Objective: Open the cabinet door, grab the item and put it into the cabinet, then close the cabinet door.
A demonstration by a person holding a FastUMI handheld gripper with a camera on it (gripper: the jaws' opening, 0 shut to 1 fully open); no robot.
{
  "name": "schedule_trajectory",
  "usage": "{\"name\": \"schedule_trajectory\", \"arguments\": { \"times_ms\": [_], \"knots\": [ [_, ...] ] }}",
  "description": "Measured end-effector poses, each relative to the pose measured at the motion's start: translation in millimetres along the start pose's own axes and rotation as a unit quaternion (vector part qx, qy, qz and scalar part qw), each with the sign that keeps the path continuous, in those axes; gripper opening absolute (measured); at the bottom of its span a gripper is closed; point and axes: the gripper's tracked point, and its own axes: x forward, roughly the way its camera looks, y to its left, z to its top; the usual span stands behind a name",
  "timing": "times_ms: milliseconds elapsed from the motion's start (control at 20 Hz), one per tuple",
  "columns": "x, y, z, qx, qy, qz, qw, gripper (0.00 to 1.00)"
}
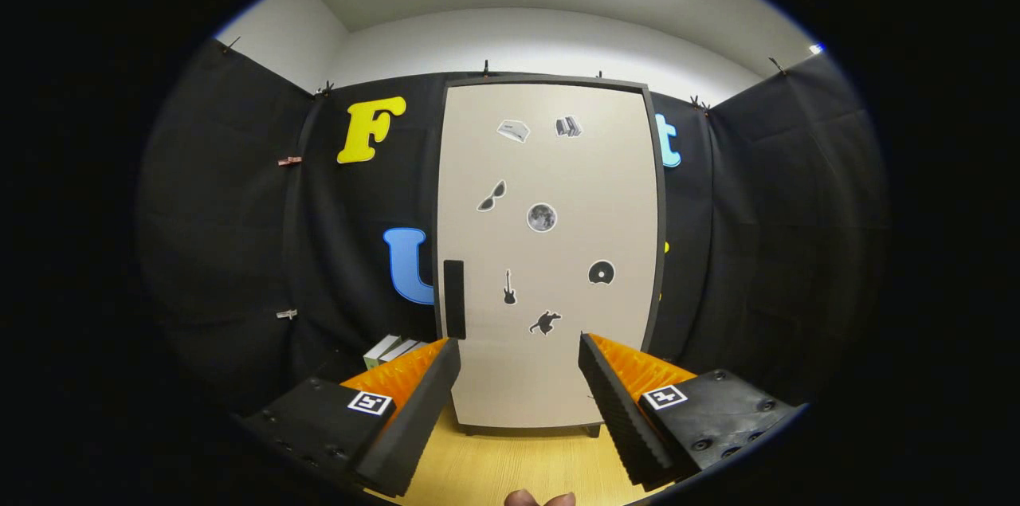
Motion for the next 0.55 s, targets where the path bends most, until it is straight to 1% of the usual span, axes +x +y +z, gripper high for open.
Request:
{"name": "schedule_trajectory", "arguments": {
  "times_ms": [550],
  "knots": [
    [8.0, 2.5, -7.0, -0.006, 0.005, -0.003, 1.0, 0.97]
  ]
}}
